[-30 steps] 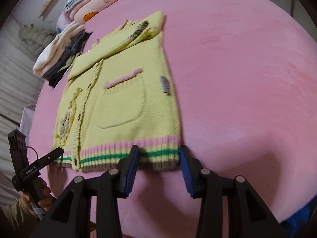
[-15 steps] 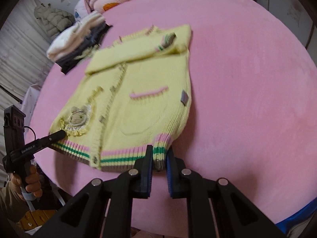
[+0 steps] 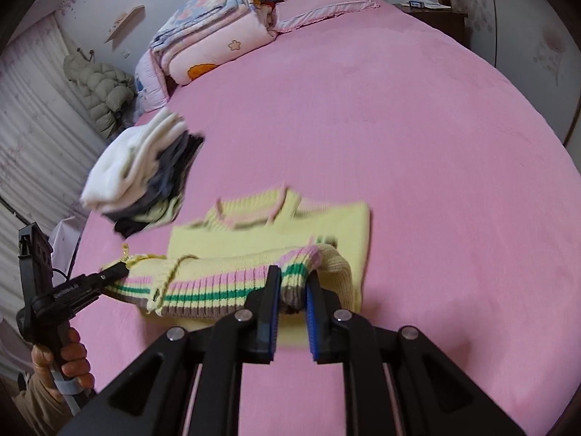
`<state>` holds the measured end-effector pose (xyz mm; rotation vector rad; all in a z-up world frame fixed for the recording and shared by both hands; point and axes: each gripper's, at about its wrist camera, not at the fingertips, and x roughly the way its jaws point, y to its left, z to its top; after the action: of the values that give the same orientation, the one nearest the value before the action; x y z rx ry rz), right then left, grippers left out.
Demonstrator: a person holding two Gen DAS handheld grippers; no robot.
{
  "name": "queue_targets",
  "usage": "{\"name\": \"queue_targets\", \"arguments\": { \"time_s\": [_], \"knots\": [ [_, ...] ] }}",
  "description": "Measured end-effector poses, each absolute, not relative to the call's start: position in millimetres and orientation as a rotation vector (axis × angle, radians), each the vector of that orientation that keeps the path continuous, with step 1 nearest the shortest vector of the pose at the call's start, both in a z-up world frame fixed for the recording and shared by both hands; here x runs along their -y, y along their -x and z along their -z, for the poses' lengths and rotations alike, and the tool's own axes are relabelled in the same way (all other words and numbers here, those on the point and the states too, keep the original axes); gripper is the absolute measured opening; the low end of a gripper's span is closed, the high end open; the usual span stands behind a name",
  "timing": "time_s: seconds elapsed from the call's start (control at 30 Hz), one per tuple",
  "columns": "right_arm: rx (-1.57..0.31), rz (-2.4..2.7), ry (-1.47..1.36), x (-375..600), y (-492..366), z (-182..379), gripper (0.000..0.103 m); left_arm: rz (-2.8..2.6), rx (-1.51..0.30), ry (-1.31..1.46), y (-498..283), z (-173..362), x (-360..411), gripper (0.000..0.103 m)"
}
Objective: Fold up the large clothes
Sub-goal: 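Grasp the hem ribbing with both grippers and fold it up toward the collar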
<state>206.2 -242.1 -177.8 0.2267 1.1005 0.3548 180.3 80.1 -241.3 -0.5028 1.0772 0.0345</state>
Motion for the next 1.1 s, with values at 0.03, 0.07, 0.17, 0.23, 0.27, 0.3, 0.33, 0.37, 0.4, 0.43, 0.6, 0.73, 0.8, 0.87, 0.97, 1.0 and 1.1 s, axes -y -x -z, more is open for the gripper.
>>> {"name": "queue_targets", "arguments": {
  "time_s": [0.03,0.07,0.17,0.23,0.27,0.3,0.33,0.37,0.4,0.43,0.6,0.73,0.8,0.87,0.97,1.0,1.1],
  "knots": [
    [-1.116,-0.343,-0.222,240.5,-219.0,188.1,0.021,-0.059,-1.093,0.490,-189.8,251.5,-81.5,0.034],
    [-1.125,-0.323,-0.208,239.6,-233.4,199.8,0.025,-0.070,-1.102,0.489,-191.9,258.9,-84.9,0.039],
    [-1.142,-0.295,-0.198,246.6,-251.1,220.1,0.025,-0.085,-1.129,0.559,-203.8,281.1,-97.6,0.057],
    [-1.154,-0.299,-0.214,253.0,-255.5,227.4,0.026,-0.084,-1.106,0.608,-203.9,285.6,-107.3,0.058],
    [-1.154,-0.315,-0.211,254.3,-256.4,230.0,0.026,-0.090,-1.101,0.608,-204.1,286.8,-109.9,0.059],
    [-1.159,-0.328,-0.200,254.3,-256.6,232.9,0.026,-0.099,-1.099,0.603,-204.3,288.4,-112.4,0.059],
    [-1.167,-0.342,-0.193,253.6,-256.6,236.3,0.026,-0.114,-1.103,0.589,-205.4,291.3,-115.2,0.059],
    [-1.170,-0.355,-0.188,253.4,-257.0,238.8,0.026,-0.123,-1.113,0.577,-206.9,294.8,-117.2,0.059],
    [-1.173,-0.362,-0.181,253.8,-258.0,241.2,0.026,-0.126,-1.122,0.568,-208.4,298.1,-118.5,0.059],
    [-1.181,-0.364,-0.171,252.2,-259.7,244.5,0.026,-0.129,-1.128,0.558,-210.3,300.9,-119.0,0.059],
    [-1.184,-0.348,-0.078,237.4,-269.6,259.3,0.026,-0.095,-1.124,0.459,-226.2,307.0,-110.9,0.048],
    [-1.195,-0.326,-0.034,231.7,-276.2,271.0,0.026,-0.091,-1.112,0.372,-238.5,304.7,-97.2,0.039],
    [-1.201,-0.332,-0.028,229.1,-277.3,276.5,0.026,-0.080,-1.125,0.342,-243.3,305.1,-90.6,0.026],
    [-1.189,-0.344,-0.016,226.4,-275.5,277.7,0.022,-0.086,-1.135,0.299,-246.4,306.6,-85.2,0.018],
    [-1.168,-0.357,0.012,223.0,-273.2,274.2,0.007,-0.097,-1.115,0.269,-246.6,301.7,-80.3,0.011],
    [-1.154,-0.355,0.021,221.2,-272.2,271.3,0.007,-0.101,-1.104,0.271,-245.0,300.0,-80.6,0.011],
    [-1.087,-0.361,0.036,219.7,-267.8,256.6,0.006,-0.115,-1.055,0.301,-232.2,294.8,-88.3,0.010]
  ]
}}
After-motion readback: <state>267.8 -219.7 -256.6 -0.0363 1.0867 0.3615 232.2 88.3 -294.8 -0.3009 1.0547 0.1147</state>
